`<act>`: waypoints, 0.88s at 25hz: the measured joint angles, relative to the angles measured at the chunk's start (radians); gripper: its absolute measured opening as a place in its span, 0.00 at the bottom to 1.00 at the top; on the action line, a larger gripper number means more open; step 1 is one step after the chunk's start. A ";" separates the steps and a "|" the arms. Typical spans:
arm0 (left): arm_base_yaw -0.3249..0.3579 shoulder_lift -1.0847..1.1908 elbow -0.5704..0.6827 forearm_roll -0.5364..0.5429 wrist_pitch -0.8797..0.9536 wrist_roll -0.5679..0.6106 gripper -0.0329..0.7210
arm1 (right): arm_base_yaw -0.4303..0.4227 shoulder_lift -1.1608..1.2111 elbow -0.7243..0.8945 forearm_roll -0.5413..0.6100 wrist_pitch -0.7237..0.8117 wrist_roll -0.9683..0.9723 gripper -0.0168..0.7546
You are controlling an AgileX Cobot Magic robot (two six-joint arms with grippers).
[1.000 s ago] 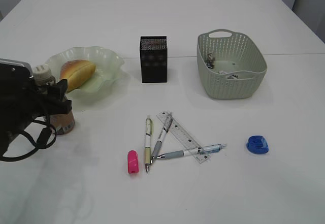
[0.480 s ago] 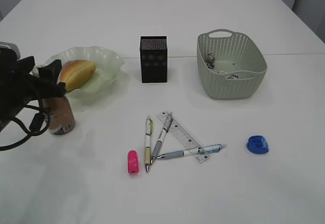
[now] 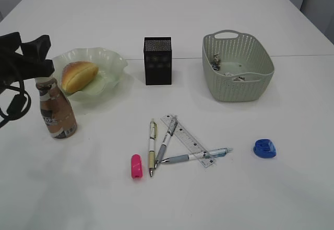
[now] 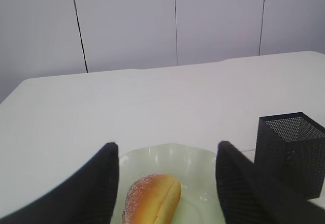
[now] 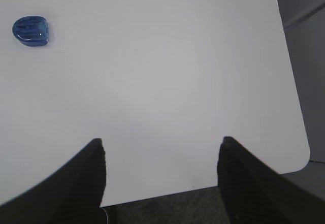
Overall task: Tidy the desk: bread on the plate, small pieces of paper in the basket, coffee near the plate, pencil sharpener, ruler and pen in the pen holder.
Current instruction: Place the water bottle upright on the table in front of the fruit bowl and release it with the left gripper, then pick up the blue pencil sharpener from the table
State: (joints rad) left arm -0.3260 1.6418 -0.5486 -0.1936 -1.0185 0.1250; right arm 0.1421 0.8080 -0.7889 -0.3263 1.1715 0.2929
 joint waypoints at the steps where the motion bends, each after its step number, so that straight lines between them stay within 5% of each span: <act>1: 0.000 -0.032 0.002 0.000 0.035 0.005 0.62 | 0.000 0.000 0.000 0.000 0.000 0.000 0.72; 9: 0.000 -0.314 -0.014 -0.010 0.407 0.026 0.62 | 0.000 0.000 0.000 0.012 0.000 0.000 0.72; 22: 0.000 -0.546 -0.271 -0.011 1.414 0.032 0.62 | 0.000 0.000 0.000 0.232 0.041 0.003 0.72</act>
State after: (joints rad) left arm -0.3260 1.0957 -0.8198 -0.2049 0.3950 0.1570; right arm 0.1421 0.8080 -0.7889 -0.0941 1.2121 0.2958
